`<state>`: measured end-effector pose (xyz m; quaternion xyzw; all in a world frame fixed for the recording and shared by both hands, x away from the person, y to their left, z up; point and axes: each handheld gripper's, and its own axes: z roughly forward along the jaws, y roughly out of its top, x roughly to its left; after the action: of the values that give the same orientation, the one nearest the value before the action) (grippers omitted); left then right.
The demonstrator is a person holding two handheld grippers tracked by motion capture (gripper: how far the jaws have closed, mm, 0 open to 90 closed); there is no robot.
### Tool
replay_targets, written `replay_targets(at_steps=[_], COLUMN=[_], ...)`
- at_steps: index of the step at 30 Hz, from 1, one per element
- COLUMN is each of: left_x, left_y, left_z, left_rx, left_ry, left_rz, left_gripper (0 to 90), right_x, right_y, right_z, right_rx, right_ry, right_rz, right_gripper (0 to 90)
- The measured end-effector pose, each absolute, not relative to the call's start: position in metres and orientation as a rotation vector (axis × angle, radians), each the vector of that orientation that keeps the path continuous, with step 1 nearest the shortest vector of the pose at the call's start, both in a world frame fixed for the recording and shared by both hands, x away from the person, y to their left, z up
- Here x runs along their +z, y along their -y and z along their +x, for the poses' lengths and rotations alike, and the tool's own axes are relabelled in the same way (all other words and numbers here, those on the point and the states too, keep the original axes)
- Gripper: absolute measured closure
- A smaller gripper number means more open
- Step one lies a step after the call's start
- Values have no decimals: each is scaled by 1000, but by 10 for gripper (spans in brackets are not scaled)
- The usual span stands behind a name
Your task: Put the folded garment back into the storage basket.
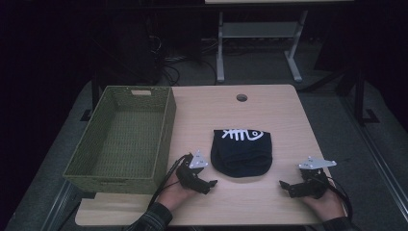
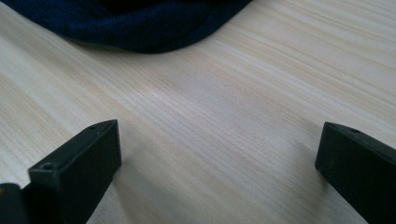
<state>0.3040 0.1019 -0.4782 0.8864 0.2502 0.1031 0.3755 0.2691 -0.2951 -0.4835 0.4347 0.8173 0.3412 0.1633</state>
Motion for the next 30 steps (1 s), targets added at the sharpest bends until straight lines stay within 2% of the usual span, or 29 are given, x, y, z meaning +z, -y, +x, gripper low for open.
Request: replay_targets(at_steps=[18, 26, 27, 29, 30], left_x=[-475, -457, -456, -454, -453], left_y=[-100, -100, -100, -99, -99], left_z=[308, 308, 308, 310, 311], left_rx=[283, 286, 274, 261, 262], left_ry=[-641, -658, -669, -676, -675], left_rz=[2299, 2273, 2261, 2268, 2271], left_gripper=[121, 123, 126, 126, 126], right_x=[-483, -483, -483, -478, -475], right_y=[295, 295, 295, 297, 298], right_z=[269, 268, 268, 269, 269], right_rx=[973, 969, 965, 960, 967], right_ry=[-2331, -2326, -2326, -2336, -2341], right_rz=[1241, 1249, 1251, 1248, 1245], right_gripper=[0, 0, 22, 176, 181])
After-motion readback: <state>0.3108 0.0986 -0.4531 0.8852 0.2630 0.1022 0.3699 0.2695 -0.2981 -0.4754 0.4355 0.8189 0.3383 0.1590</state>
